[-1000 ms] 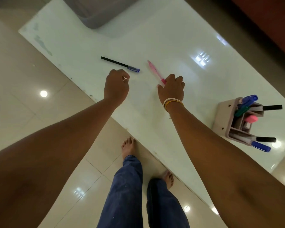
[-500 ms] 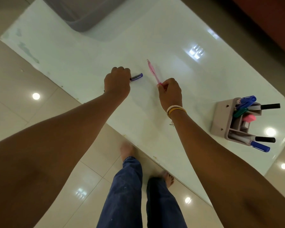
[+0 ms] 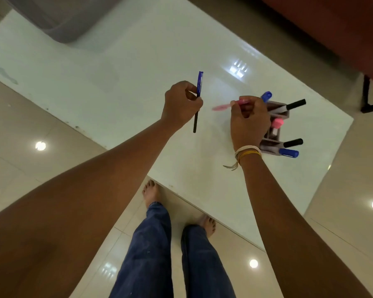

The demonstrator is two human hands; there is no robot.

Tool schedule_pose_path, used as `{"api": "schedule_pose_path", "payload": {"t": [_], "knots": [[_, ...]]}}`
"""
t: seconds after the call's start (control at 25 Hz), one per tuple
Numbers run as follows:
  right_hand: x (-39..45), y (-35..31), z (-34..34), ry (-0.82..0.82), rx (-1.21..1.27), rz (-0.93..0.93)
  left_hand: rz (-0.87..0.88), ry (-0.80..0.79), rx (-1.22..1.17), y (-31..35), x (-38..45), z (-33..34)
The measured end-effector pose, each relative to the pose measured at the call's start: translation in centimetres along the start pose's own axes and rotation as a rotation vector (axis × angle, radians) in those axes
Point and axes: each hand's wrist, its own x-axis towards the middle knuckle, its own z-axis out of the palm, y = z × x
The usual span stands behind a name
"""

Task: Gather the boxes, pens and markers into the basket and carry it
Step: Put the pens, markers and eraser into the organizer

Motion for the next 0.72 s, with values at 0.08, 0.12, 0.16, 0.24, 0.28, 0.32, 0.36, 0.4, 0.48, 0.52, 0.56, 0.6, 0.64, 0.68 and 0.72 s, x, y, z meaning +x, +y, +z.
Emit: {"api": "schedule_pose_path", "payload": {"t": [0.08,0.12,0.16,0.24,0.28,0.32,0.36,0.4,0.48,0.52,0.56,0.6,0.64,0.68,0.72], "knots": [[0.5,-0.2,-3.8,0.016,-0.019,-0.028,0.010,-0.008,-0.073,1.9,-1.5,2.4],[0.9,-0.2,-5.5,0.019,-0.030,-0.051,0.022,-0.012,-0.097,2.7,-2.1,3.4],[1.3,-0.2,-7.3,0.027,-0.032,-0.079,0.034,-0.014,-0.109,3.5,-2.6,4.4],[2.5,-0.1,-10.3,0.070,-0.024,-0.147,0.051,-0.019,-0.116,4.7,-3.7,6.2],[3.1,0.0,-11.5,0.105,-0.024,-0.181,0.057,-0.023,-0.119,5.2,-4.2,6.9],[3.8,0.2,-12.5,0.132,-0.025,-0.205,0.061,-0.025,-0.124,5.7,-4.6,7.5],[4.5,0.5,-13.2,0.140,-0.029,-0.218,0.065,-0.023,-0.131,6.0,-4.8,8.1],[5.1,0.9,-13.5,0.119,-0.044,-0.223,0.069,-0.016,-0.136,6.2,-5.1,8.5],[6.0,1.8,-13.5,0.013,-0.110,-0.209,0.077,0.010,-0.135,6.4,-5.5,9.3],[6.3,2.2,-13.2,-0.054,-0.156,-0.194,0.081,0.027,-0.133,6.4,-5.6,9.5],[6.7,2.7,-12.9,-0.121,-0.198,-0.183,0.086,0.045,-0.127,6.3,-5.6,9.7],[6.9,3.0,-12.5,-0.184,-0.240,-0.180,0.097,0.061,-0.116,6.2,-5.7,9.9],[7.2,3.3,-12.1,-0.242,-0.295,-0.188,0.111,0.076,-0.097,6.2,-5.8,10.1],[7.5,3.6,-11.7,-0.293,-0.367,-0.200,0.127,0.090,-0.078,6.1,-5.9,10.3],[7.7,3.9,-11.3,-0.337,-0.444,-0.205,0.142,0.097,-0.062,6.2,-6.0,10.6]]}}
